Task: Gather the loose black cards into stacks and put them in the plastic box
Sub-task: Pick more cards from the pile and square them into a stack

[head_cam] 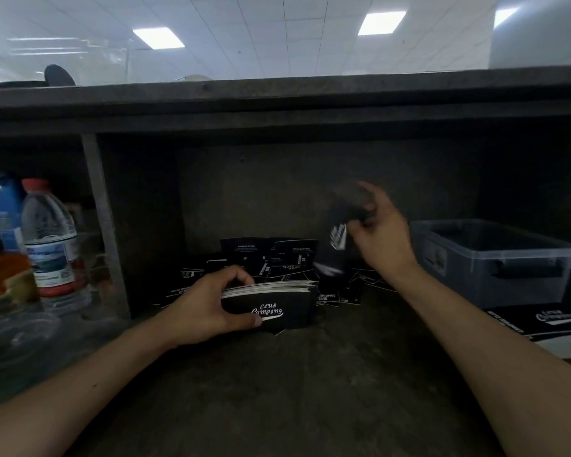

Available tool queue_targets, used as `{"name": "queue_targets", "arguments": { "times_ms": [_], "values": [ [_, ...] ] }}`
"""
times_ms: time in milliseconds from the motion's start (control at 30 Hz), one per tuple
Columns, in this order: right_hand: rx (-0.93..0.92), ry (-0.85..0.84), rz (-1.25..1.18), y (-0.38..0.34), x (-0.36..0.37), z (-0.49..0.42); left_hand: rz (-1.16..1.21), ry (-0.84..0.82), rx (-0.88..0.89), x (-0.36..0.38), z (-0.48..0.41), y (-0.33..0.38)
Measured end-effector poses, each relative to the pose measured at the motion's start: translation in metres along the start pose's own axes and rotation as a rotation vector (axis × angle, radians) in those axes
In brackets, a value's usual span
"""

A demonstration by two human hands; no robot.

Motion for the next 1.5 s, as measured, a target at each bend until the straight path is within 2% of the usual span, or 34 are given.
{"name": "queue_targets", "arguments": {
  "times_ms": [67, 100, 200, 267, 333, 400, 500, 633, 733, 833, 967, 1100, 1233, 1500],
  "values": [
    [0.189, 0.013, -0.373, -0.004, 0.006, -0.001, 0.036, 0.004, -0.013, 0.000, 0.001, -0.001],
    [0.315, -0.014, -0.478, -0.005, 0.010, 0.001, 0.040, 0.005, -0.025, 0.000, 0.001, -0.001],
    [0.676, -0.213, -0.597, 0.001, 0.024, 0.014, 0.061, 0.002, -0.031, -0.001, 0.002, 0.000],
    [0.797, -0.382, -0.506, 0.007, 0.031, 0.024, 0.096, -0.009, -0.024, -0.002, 0.002, 0.000],
    [0.708, -0.510, -0.265, 0.012, 0.034, 0.025, 0.107, -0.030, -0.002, -0.002, 0.002, 0.000],
    [0.531, -0.524, -0.138, 0.015, 0.033, 0.024, 0.110, -0.035, 0.013, -0.001, 0.002, 0.001],
    [0.376, -0.567, 0.039, 0.027, 0.030, 0.024, 0.064, -0.009, 0.028, -0.001, 0.002, 0.002],
    [0.341, -0.842, 0.409, 0.044, 0.040, 0.028, 0.013, 0.008, 0.058, 0.000, 0.003, 0.002],
    [0.216, -0.714, 0.624, 0.044, 0.033, 0.017, 0.011, 0.003, 0.052, 0.000, 0.002, 0.000],
    [0.218, -0.595, 0.546, 0.046, 0.020, 0.013, 0.005, 0.005, 0.048, 0.001, 0.001, -0.001],
    [0.370, -0.697, 0.500, 0.051, 0.015, 0.015, -0.018, 0.012, 0.057, 0.000, 0.001, 0.000],
    [0.443, -0.618, 0.447, 0.041, 0.008, 0.007, -0.014, 0.004, 0.053, 0.000, 0.001, 0.001],
    [0.549, -0.743, 0.571, 0.030, 0.001, 0.009, -0.011, 0.006, 0.051, 0.000, 0.001, 0.000],
    [0.568, -0.667, 0.536, 0.019, 0.001, 0.011, -0.023, -0.002, 0.027, 0.000, 0.000, -0.001]
  ]
}}
Point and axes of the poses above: each hand's wrist, its own z-axis away from the middle knuckle, its own x-axis out of the palm, y = z × x, the point moved 1 cm from there along -z, towards the middle knuckle, and after that the axes turned 14 degrees about -z, right-handed, at the moved point
